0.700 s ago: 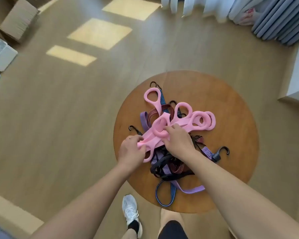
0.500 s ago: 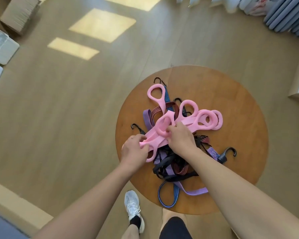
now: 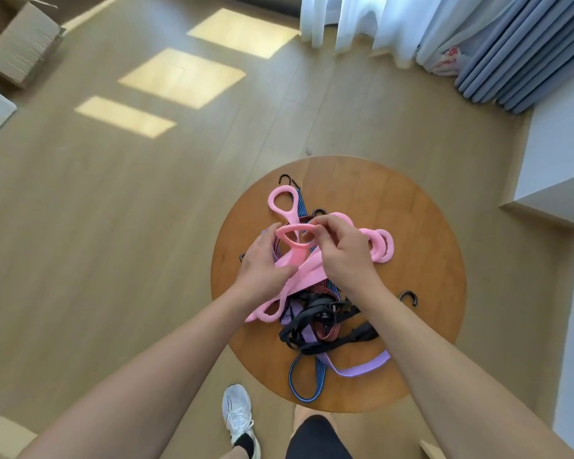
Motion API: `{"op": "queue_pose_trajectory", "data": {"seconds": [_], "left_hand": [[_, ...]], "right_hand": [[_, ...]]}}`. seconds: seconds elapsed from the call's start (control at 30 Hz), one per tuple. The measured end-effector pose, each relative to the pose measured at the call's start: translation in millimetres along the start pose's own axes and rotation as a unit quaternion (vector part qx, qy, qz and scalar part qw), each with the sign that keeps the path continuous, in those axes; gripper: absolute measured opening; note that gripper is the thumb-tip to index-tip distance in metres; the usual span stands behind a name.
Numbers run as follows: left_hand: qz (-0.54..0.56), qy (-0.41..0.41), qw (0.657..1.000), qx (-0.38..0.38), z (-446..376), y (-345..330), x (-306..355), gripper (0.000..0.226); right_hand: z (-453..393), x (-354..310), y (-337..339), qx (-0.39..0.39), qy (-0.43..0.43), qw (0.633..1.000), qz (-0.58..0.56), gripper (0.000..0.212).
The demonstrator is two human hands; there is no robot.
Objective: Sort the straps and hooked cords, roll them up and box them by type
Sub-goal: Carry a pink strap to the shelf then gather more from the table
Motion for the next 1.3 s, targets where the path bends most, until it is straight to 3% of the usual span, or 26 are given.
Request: {"op": "queue_pose_trajectory", "data": {"seconds": [0.17, 0.2, 0.4, 0.67, 0.8, 0.97, 1.1, 1.3], "left_hand": [[0.058, -0.011, 0.995, -0.078, 14, 26, 24, 0.014], [0.066, -0.025, 0.994, -0.084, 20, 33, 28, 0.012], [0.126, -0.112, 0.981, -0.093, 65, 77, 39, 0.010], [0.064, -0.203, 0.971, -0.111, 127, 133, 45, 0.017], [0.045, -0.216, 0.967, -0.124, 153, 147, 43, 0.035], [0.150, -0.206, 0.965, -0.070, 196, 161, 62, 0.024], [0.199, -0.209, 0.954, -0.081, 226, 156, 88, 0.022], [0.247, -0.188, 0.920, -0.241, 280, 102, 132, 0.031]], "right_hand": [[28, -63, 0, 0.011, 0.033, 0.999, -0.021, 0.022], [34, -75, -1, 0.022, 0.039, 0.999, -0.025, 0.023], [81, -143, -8, 0.089, 0.083, 0.991, -0.054, 0.022], [160, -234, -24, 0.157, 0.198, 0.964, -0.088, 0.021], [199, -257, -19, 0.189, 0.245, 0.947, -0.088, 0.021], [261, -263, -8, 0.167, 0.266, 0.944, -0.105, 0.018], [319, -235, -2, 0.188, 0.279, 0.942, 0.010, 0.016], [412, -180, 5, 0.247, 0.255, 0.907, 0.226, 0.033]]}}
Point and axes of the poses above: each hand's wrist, its own z-axis away from the middle knuckle, its own y-axis out of the back of the hand, x = y × z, the point moved 2 cm from there along -z, towards the middle knuckle, and after that the axes turned 15 degrees about -z, right-handed, at the moved point
